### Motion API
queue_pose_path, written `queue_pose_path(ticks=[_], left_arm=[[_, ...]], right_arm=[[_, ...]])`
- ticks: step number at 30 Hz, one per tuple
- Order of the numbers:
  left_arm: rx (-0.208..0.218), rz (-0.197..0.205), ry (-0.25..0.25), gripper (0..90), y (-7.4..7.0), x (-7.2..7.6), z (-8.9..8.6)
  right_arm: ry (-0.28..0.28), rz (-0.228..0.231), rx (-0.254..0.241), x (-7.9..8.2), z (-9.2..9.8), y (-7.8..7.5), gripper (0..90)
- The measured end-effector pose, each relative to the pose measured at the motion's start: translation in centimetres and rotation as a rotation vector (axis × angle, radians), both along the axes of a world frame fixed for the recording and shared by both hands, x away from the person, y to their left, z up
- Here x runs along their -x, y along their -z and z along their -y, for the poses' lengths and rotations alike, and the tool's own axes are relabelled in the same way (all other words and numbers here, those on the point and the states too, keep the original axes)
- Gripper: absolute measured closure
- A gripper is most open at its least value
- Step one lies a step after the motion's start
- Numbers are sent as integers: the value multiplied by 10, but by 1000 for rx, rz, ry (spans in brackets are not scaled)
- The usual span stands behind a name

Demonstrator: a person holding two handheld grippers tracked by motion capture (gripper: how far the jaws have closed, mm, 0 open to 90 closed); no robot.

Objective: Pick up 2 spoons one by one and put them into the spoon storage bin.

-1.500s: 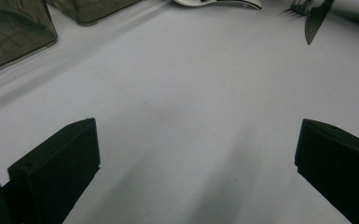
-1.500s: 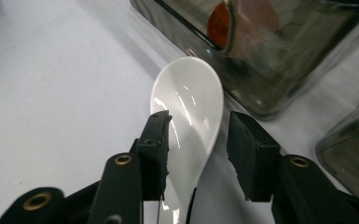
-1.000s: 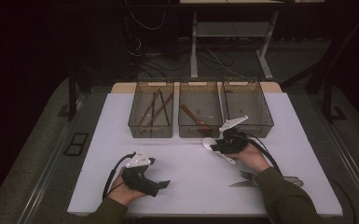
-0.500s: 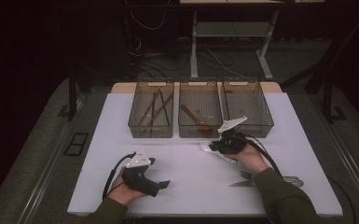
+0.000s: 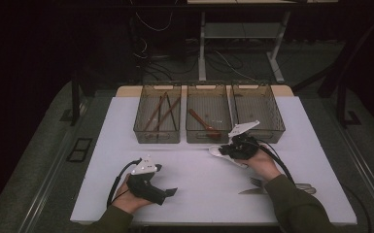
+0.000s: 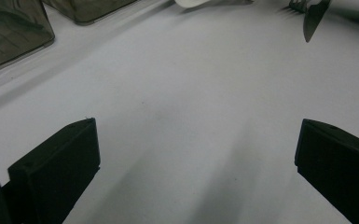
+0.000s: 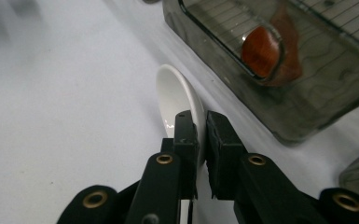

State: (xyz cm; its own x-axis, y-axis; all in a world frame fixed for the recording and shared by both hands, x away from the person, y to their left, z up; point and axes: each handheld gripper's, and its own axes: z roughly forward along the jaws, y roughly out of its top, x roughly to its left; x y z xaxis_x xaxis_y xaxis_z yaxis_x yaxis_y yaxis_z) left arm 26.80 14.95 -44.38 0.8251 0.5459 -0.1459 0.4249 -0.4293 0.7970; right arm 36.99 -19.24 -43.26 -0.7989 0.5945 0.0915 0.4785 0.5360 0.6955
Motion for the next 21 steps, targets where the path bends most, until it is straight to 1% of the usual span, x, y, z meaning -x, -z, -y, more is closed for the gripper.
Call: queue_pose_path(ticks=[11,21], left_arm=[[1,-2,3,0,0,0,0],[2,-3,4,0,1,0,1]], right_arm=[[12,35,-38,2,7,-14,829],[9,66,-69,4,10,-28,829]])
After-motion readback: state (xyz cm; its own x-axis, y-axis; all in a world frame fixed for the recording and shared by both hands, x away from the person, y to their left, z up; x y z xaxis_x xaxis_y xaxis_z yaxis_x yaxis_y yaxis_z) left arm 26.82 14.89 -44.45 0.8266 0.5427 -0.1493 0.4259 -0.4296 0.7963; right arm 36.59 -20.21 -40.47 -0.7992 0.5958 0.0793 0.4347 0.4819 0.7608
